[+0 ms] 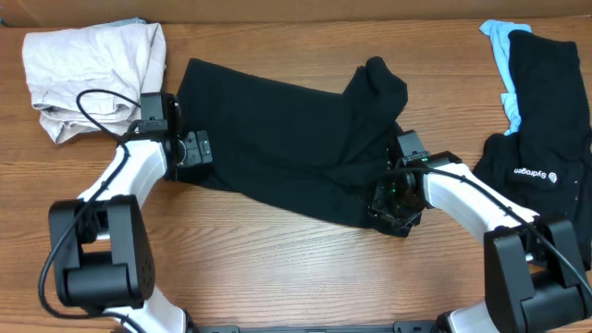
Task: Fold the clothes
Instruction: 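Fold the hem upward with both grippers toward the shirt's collar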
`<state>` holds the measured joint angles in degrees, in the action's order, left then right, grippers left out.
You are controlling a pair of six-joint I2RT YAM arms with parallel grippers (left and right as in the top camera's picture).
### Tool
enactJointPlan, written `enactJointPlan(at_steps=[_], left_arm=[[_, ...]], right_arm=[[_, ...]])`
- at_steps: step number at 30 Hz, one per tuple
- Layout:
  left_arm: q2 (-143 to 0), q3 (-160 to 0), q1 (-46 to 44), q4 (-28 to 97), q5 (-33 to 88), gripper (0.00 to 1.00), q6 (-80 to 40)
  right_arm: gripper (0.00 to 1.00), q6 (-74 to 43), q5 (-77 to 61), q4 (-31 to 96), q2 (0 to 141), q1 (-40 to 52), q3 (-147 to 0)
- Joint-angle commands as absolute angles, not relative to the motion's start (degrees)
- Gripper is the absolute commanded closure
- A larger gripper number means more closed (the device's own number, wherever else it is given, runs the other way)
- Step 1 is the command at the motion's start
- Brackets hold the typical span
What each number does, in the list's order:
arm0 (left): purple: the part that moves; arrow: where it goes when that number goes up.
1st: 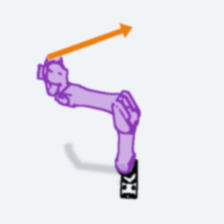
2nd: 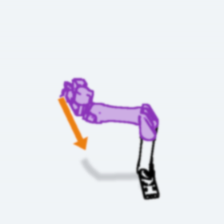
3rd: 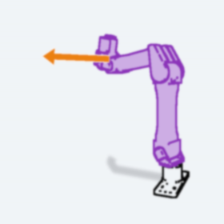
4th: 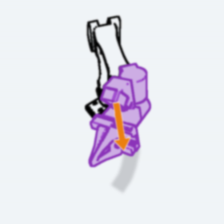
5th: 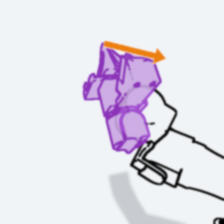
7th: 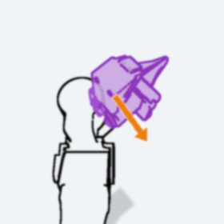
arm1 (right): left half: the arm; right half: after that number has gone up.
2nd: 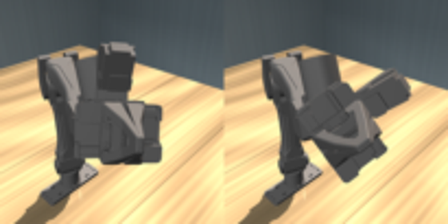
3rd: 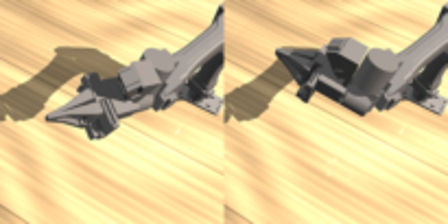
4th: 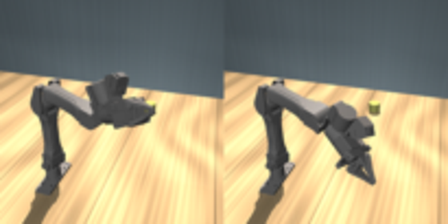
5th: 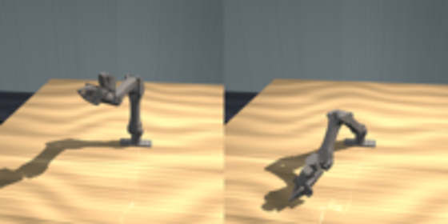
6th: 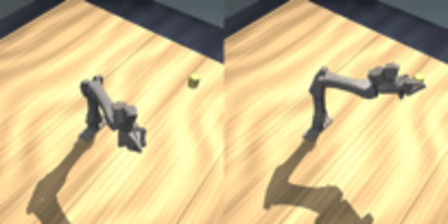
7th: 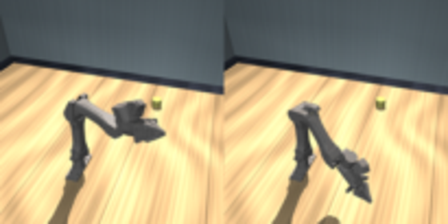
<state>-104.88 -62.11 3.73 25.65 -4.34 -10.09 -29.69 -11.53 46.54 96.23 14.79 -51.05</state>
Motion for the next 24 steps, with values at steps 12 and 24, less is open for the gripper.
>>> enactJointPlan(at_steps=[12, 24], left_arm=[[-109.21, -64.29, 3.73, 34.98, -9.32, 0.0, -9.21], [-109.21, -87.7, 3.73, 71.13, 0.12, 0.0, -9.67]], right_arm=[[0.52, -29.56, -4.99, 49.08, 96.23, 2.44, -48.31], [0.52, -22.59, -7.14, 55.18, 96.2, -10.81, -50.11]])
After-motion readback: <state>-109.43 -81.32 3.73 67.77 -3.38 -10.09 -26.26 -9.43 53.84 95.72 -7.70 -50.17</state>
